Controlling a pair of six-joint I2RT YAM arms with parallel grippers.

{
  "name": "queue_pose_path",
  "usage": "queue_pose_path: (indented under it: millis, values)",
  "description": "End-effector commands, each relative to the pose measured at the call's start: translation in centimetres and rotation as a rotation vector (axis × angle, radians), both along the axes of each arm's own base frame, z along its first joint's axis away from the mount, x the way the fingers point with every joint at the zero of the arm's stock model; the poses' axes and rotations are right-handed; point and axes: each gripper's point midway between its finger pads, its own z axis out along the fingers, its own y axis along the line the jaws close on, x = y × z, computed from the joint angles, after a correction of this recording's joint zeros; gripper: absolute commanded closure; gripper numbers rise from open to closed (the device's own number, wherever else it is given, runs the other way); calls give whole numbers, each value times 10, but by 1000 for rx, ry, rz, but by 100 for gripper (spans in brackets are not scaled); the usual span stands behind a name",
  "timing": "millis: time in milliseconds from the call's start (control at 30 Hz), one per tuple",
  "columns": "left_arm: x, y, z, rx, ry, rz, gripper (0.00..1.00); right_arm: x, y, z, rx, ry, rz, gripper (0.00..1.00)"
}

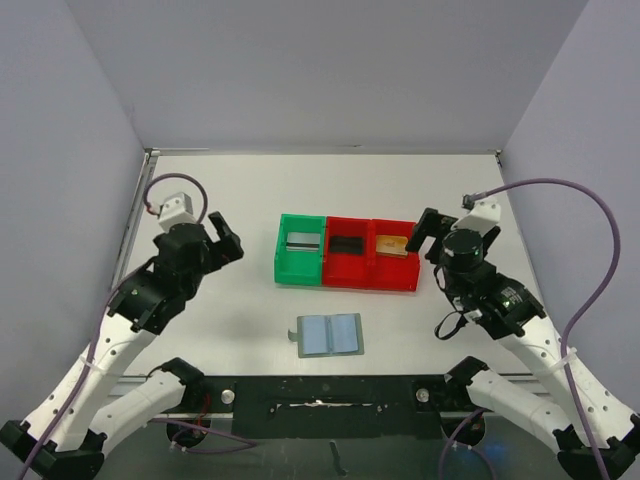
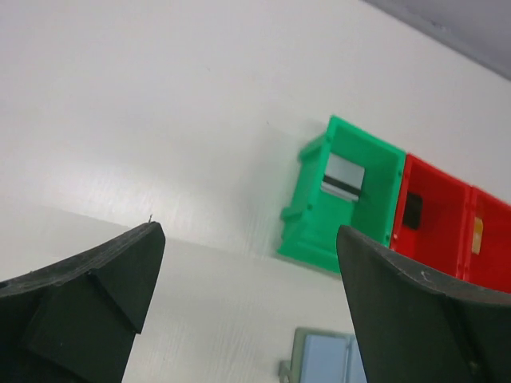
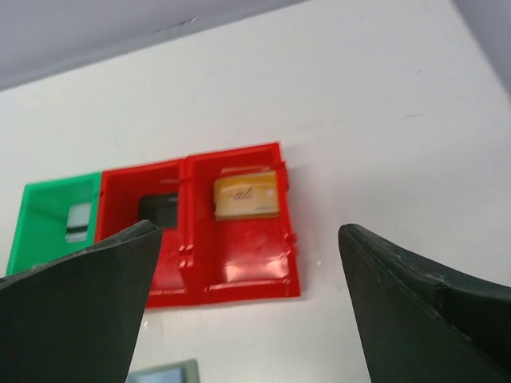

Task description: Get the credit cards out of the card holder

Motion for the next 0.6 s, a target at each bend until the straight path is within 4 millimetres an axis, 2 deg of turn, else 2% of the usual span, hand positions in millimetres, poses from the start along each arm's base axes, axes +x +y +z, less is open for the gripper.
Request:
queue_pose_path:
  millis: [0,133,300,400,567]
  values:
    - [0,46,57,103,-67,168,11,4,-8,54,-39,-72,47,2]
    - [-8,66,87,112,-110,261,11,-10,0,93,12,-194,145,2]
    - [-14,74,102,133,-154,265,11,-27,4,128,45,-293,227,2]
    - [-13,75,104,149,-157,264,11,-29,4,130,41,-299,241,3]
    - [-8,76,97,161,-130,294,11,-23,0,114,15,-251,202,2]
